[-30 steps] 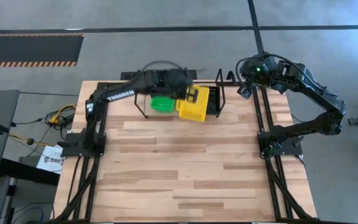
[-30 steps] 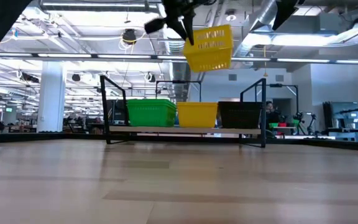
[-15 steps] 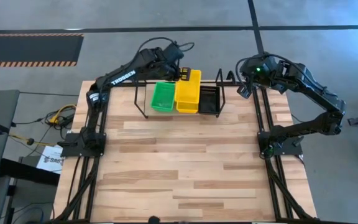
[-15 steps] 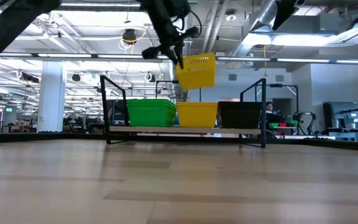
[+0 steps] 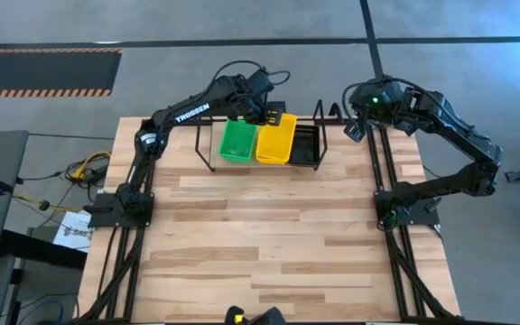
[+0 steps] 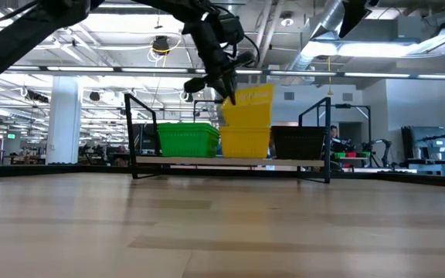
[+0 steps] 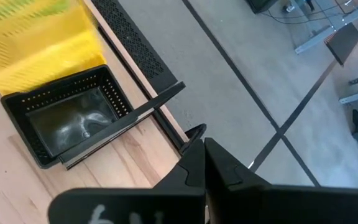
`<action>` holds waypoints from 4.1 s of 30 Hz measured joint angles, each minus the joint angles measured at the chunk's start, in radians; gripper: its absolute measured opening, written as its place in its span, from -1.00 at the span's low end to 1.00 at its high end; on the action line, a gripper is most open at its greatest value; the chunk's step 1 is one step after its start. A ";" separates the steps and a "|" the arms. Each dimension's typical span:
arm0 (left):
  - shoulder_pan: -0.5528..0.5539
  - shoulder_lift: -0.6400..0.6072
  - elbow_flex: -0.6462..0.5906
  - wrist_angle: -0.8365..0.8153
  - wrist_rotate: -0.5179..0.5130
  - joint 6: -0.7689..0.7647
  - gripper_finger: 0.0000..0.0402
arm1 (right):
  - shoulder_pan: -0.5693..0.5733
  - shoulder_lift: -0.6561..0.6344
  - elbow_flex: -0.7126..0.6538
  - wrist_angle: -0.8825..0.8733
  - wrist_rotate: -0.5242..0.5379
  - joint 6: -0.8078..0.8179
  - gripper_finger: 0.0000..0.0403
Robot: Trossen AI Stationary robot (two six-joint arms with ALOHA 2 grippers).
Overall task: Stack baskets on shelf by color
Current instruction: Stack the yellow bin on the top of the other yellow bins on the shelf, then adjust the stacked colored bins on the shelf
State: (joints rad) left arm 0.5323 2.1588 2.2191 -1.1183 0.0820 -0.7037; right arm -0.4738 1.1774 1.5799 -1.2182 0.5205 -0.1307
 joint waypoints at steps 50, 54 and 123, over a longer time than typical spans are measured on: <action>0.008 0.012 0.135 -0.087 0.091 0.161 -0.41 | 0.000 0.000 0.000 0.000 0.000 0.006 -0.95; 0.003 0.010 0.136 -0.051 0.057 0.177 -0.41 | 0.000 0.000 0.000 0.000 0.000 0.019 -0.95; -0.006 0.151 0.137 0.269 0.089 0.241 -1.00 | 0.002 0.000 0.000 -0.010 -0.002 0.105 -0.95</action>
State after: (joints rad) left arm 0.5262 2.3102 2.3561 -0.8492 0.1707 -0.4625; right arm -0.4717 1.1778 1.5799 -1.2286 0.5186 -0.0254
